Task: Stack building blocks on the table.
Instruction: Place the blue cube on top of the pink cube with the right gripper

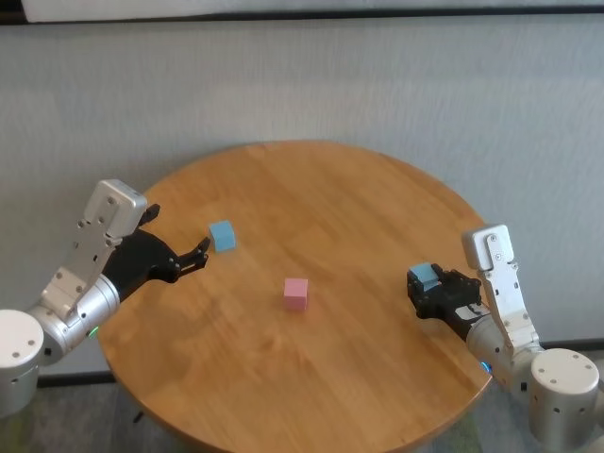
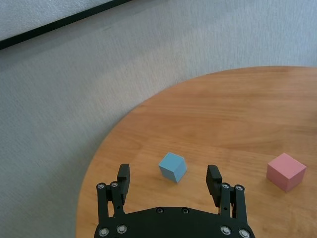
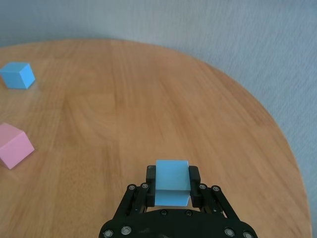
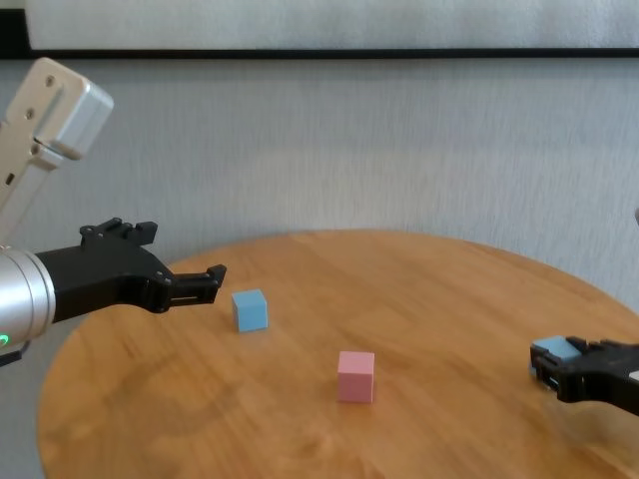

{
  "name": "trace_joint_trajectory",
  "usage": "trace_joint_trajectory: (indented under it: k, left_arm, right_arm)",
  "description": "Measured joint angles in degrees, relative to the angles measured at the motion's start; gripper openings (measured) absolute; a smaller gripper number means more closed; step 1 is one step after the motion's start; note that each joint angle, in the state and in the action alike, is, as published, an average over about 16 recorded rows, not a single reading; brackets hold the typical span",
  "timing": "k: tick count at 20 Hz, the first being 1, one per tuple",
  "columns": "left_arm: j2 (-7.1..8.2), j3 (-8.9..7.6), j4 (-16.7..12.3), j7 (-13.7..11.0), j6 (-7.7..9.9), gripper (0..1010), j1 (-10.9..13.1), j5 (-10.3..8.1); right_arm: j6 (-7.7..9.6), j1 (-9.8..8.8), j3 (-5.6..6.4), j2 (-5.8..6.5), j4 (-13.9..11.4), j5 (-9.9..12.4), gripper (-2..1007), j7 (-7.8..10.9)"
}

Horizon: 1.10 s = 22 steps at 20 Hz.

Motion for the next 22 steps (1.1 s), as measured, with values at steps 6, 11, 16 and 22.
trace_joint_trajectory:
  k: [6,11,16,22]
  left_arm:
    - [0.0,0.0,0.0,0.0,0.0,1000,0.0,0.0]
    - [0.0,0.0,0.0,0.0,0.0,1000,0.0,0.0]
    - [0.0,0.0,0.0,0.0,0.0,1000,0.0,0.0]
    - [0.0,0.0,0.0,0.0,0.0,1000,0.0,0.0]
  right_arm:
    - [-0.88,-1.0,-0.43,0.04,-2.47,-0.12,357,3.28]
    - [-0.97,-1.88,-1.47,-0.38,-5.15,-0.03,357,6.31]
    - [-0.59,-2.06,-3.06,-1.58,-6.81,-0.41,357,8.7]
    - [-0.75,-1.03,-5.14,-3.82,-5.99,-2.15,357,9.81]
